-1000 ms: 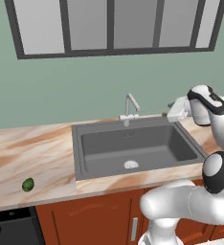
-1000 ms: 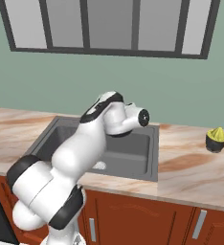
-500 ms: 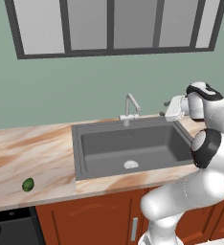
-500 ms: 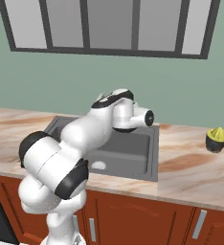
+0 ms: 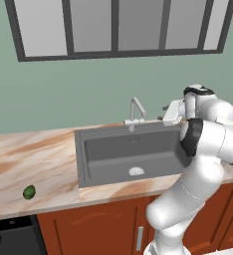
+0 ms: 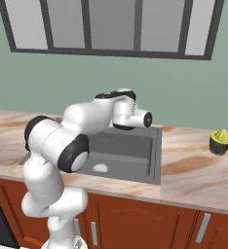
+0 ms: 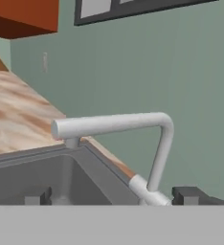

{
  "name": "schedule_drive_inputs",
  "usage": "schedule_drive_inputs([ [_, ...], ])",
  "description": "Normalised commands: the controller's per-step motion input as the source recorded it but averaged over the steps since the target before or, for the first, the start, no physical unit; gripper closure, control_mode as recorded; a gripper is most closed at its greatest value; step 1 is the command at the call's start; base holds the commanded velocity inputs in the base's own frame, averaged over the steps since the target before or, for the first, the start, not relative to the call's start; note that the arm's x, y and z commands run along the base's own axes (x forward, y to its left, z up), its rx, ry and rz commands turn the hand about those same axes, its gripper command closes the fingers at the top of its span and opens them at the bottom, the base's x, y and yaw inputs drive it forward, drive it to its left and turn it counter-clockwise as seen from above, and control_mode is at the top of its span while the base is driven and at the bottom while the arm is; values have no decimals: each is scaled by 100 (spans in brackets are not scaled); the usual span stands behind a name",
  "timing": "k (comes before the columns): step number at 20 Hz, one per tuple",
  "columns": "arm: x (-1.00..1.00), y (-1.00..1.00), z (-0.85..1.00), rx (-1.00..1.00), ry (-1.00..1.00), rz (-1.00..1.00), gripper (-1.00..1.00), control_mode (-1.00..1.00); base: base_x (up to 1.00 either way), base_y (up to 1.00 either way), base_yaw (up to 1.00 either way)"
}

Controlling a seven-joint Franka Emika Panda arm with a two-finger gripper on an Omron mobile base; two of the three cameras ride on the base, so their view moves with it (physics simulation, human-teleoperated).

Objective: Turn on the sink faucet. Then move the avocado from the counter to the sink. Turn off the sink. Move the vegetable from the sink to the pot next to the stove. Finally move the pot to the front center burner.

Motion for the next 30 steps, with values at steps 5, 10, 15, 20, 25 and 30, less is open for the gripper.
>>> schedule_drive_inputs([
  [5, 41, 5, -17, 0, -2, 2, -100, -100, 0, 0, 0],
  [10, 41, 0, -6, 1, 0, 13, -100, -100, 0, 0, 0],
  [15, 43, 0, -20, 3, 0, 22, -100, -100, 0, 0, 0],
  [20, 46, 0, -26, 3, -5, 21, -100, -100, 0, 0, 0],
  [25, 52, 0, -26, 2, -7, 17, -100, -100, 0, 0, 0],
  [30, 53, 0, -25, 1, -4, 14, -100, -100, 0, 0, 0],
])
